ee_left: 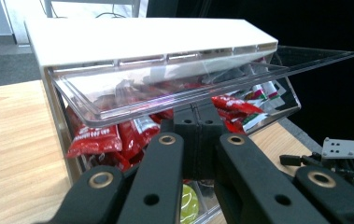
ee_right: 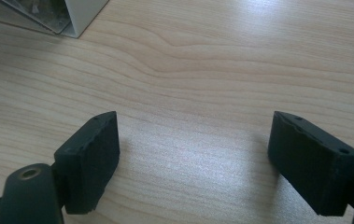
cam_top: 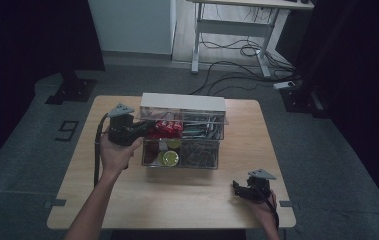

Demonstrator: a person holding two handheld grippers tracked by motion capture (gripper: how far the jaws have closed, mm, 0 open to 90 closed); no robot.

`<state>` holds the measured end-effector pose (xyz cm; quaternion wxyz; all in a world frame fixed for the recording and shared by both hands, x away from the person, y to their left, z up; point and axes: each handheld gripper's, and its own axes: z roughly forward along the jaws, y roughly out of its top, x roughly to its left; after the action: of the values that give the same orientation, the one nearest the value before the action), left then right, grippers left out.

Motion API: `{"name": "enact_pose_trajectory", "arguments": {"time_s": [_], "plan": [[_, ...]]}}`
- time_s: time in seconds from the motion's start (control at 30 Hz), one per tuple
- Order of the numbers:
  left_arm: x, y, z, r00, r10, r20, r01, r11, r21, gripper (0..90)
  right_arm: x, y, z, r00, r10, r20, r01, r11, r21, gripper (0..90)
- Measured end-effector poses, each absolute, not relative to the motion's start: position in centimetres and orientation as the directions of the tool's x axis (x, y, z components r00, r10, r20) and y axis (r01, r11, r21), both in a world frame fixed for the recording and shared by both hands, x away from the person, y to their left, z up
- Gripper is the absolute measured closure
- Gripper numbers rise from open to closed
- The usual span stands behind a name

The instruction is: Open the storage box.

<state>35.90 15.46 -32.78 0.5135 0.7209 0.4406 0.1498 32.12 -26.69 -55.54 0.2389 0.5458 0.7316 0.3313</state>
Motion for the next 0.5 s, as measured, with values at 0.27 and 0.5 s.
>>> {"name": "enact_pose_trajectory", "arguments": {"time_s": [0.27, 0.5], "plan": [[36.46, 15.27, -32.27, 0.564, 0.793, -0.232, 0.477, -0.083, 0.875, 89.8, 32.12, -26.69, -55.53, -0.287, 0.958, 0.013, 0.641, 0.182, 0.746, 17.1], [36.62, 14.96, -31.79, 0.564, 0.795, -0.222, 0.464, -0.082, 0.882, 89.8, 32.10, -26.69, -55.53, -0.284, 0.959, 0.014, 0.642, 0.179, 0.745, 17.5]]}}
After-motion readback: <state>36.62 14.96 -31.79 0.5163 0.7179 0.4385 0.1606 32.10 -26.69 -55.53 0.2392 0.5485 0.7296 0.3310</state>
